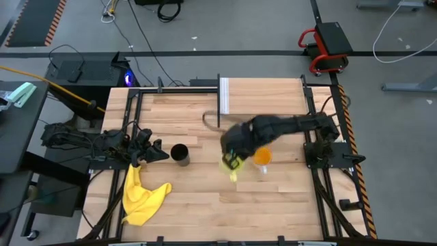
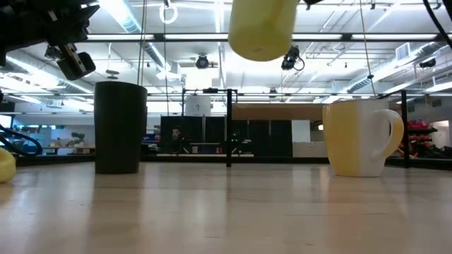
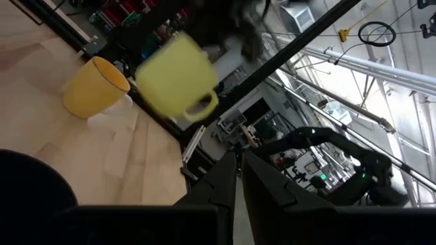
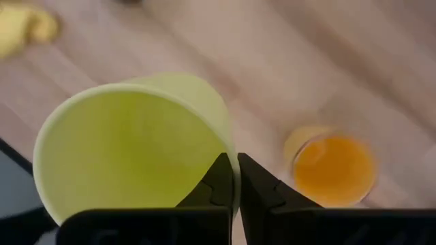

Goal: Stack small to large cups/mugs on shelf
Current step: Put the yellow mug on the shelf

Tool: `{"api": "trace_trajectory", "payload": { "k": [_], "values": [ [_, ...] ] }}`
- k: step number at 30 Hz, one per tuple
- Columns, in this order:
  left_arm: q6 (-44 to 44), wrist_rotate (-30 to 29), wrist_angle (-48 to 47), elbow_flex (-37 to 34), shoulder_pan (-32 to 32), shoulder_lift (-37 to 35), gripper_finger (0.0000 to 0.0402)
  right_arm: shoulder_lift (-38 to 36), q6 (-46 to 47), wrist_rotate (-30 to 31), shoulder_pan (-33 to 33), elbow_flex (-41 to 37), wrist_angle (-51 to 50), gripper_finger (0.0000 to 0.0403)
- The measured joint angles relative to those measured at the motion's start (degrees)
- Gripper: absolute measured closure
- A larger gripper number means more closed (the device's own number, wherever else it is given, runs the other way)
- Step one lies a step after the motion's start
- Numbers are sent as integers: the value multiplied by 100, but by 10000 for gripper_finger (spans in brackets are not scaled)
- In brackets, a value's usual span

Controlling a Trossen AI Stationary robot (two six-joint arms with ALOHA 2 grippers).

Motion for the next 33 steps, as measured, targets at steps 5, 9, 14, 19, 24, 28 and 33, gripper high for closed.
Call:
{"api": "trace_trajectory", "payload": {
  "k": [5,9,14,19,24,28,33],
  "values": [
    [-98,-38,-43,0,-2,-1,377,-421,-364,126,-635,-9,-5,392],
    [-117,-44,-49,0,-1,-1,378,-801,-674,223,-1240,-11,-10,392],
    [-116,-44,-52,0,-1,-2,374,-1230,-1165,307,-2168,-13,-8,392],
    [-127,-258,-59,0,-2,-2,374,-1538,-1854,307,-3254,-15,-8,392],
    [-127,-602,-71,0,-2,-1,381,-1769,-2475,297,-4333,-44,5,392],
    [-145,-645,-74,0,-1,-2,383,-2171,-2753,144,-4913,-580,12,392],
    [-146,-645,-73,0,-1,-2,377,-3003,-2772,-450,-5300,-2091,-27,392]
  ]
}}
